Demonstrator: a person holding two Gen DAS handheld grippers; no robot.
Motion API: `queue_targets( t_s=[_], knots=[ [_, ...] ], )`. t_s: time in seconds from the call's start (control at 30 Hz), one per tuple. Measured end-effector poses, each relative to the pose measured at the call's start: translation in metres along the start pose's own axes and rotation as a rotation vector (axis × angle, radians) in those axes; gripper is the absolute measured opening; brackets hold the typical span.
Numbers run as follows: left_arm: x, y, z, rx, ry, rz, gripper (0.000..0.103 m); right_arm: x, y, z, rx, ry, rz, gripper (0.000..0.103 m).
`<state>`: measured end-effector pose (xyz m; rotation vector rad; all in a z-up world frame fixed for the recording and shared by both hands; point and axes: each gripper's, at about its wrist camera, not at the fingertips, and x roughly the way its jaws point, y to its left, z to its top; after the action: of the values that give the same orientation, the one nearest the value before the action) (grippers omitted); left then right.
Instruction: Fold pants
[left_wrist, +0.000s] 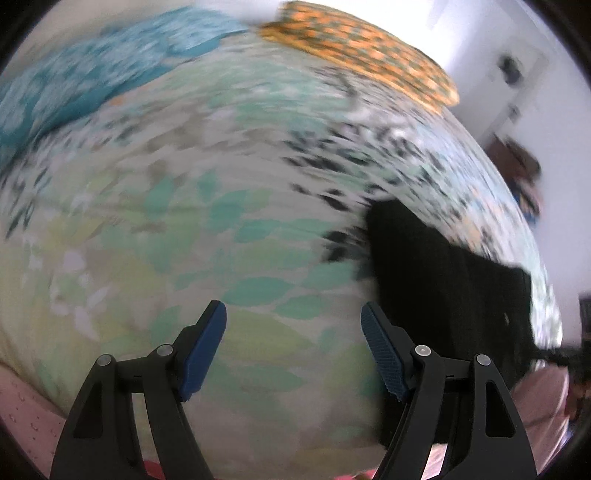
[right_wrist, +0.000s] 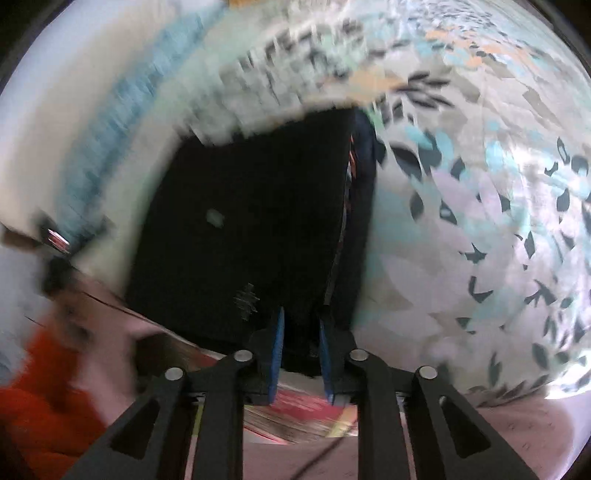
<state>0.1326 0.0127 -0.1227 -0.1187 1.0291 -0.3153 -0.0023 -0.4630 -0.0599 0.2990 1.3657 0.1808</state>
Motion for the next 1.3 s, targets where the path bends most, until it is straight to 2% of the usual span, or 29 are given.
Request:
queue_targets(
  t_s=[0.07, 0.1, 0.17, 0.23, 0.33, 0.4, 0.47, 0.53, 0.57, 0.63, 0.77, 0.87, 1.0, 1.1, 1.17, 1.2, 1.23, 1.3],
  knots=[
    [0.0, -0.028, -0.004, 0.087, 0.017, -0.026, 0.078, -0.008, 0.003, 0.007, -0.015, -0.011, -0.046, 0.045],
    [0.0, -0.041, -0.007, 0.128, 0.027, -0.039, 0.078, -0.016, 0.005, 0.011, -0.029, -0.03, -0.076, 0.048],
    [-0.001, -0.07, -0.016, 0.216, 0.04, -0.068, 0.078, -0.042, 0.012, 0.016, -0.076, -0.112, -0.136, 0.048],
    [0.004, -0.093, -0.026, 0.296, 0.062, -0.075, 0.083, -0.062, 0.022, 0.027, -0.122, -0.197, -0.116, 0.048],
    [0.021, -0.121, -0.04, 0.399, 0.119, 0.003, 0.083, -0.069, 0.039, 0.048, -0.156, -0.288, -0.062, 0.051],
    [0.028, -0.129, -0.044, 0.411, 0.144, 0.025, 0.083, -0.056, 0.046, 0.06, -0.164, -0.322, -0.035, 0.052],
    [0.029, -0.13, -0.044, 0.405, 0.153, 0.032, 0.084, -0.028, 0.04, 0.074, -0.125, -0.299, -0.041, 0.052],
    [0.026, -0.131, -0.044, 0.405, 0.152, 0.041, 0.085, 0.007, 0.021, 0.081, -0.027, -0.216, -0.056, 0.052],
    [0.026, -0.131, -0.045, 0.404, 0.152, 0.041, 0.085, 0.016, 0.014, 0.08, 0.01, -0.203, -0.045, 0.052],
    [0.025, -0.134, -0.046, 0.407, 0.152, 0.047, 0.085, 0.015, 0.008, 0.078, 0.05, -0.24, -0.021, 0.052],
    [0.024, -0.136, -0.049, 0.413, 0.151, 0.057, 0.085, -0.004, 0.017, 0.073, 0.032, -0.246, -0.048, 0.052],
    [0.024, -0.135, -0.047, 0.401, 0.157, 0.052, 0.085, -0.032, 0.03, 0.053, 0.011, -0.274, -0.022, 0.052],
    [0.023, -0.135, -0.046, 0.401, 0.156, 0.052, 0.085, -0.056, 0.056, 0.01, -0.045, -0.249, 0.021, 0.052],
    [0.022, -0.135, -0.047, 0.397, 0.161, 0.037, 0.085, -0.041, 0.066, -0.019, -0.06, -0.17, 0.028, 0.059],
    [0.025, -0.134, -0.049, 0.386, 0.18, 0.024, 0.086, -0.007, 0.06, -0.031, -0.024, -0.038, 0.007, 0.06],
    [0.027, -0.132, -0.049, 0.373, 0.195, 0.013, 0.086, 0.004, 0.054, -0.037, -0.004, -0.002, 0.015, 0.06],
    [0.026, -0.131, -0.048, 0.364, 0.206, 0.002, 0.086, 0.004, 0.05, -0.042, 0.022, -0.003, 0.039, 0.059],
    [0.018, -0.125, -0.044, 0.337, 0.218, -0.038, 0.086, -0.017, 0.047, -0.048, 0.034, -0.062, 0.07, 0.059]
  ],
)
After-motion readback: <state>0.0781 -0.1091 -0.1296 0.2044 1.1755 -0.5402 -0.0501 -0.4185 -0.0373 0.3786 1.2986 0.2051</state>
